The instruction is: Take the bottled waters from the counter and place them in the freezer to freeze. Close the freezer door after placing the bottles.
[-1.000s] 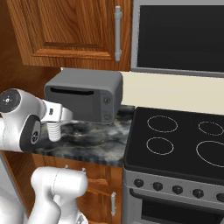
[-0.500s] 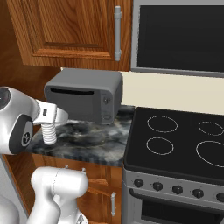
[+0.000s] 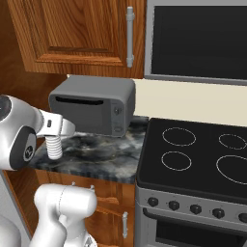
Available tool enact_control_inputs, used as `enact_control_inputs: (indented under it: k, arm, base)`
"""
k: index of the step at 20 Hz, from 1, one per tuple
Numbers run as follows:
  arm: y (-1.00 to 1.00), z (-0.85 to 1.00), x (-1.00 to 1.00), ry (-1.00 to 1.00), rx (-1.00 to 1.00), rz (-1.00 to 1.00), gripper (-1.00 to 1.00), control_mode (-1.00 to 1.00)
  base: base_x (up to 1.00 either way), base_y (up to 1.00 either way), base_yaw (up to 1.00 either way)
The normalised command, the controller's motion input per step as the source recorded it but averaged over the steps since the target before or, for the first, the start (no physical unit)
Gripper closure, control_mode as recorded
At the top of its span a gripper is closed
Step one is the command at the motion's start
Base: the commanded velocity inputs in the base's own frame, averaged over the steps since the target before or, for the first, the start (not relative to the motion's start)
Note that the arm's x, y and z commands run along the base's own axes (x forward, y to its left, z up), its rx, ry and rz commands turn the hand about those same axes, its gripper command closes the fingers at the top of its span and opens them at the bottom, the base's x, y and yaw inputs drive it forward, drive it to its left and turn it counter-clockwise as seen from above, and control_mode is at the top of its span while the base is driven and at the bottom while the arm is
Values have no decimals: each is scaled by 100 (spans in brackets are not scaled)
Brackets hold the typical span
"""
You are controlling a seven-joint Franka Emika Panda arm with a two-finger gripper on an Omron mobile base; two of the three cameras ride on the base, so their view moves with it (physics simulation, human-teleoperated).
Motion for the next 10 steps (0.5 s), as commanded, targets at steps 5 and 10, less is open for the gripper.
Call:
enact_control_inputs:
  k: [5, 10]
  arm:
    - [0, 0, -2, 0, 0, 0, 100, 100]
    - [0, 0, 0, 0, 0, 0, 100, 100]
  base:
    - [-15, 1, 0]
    - [-48, 18, 0]
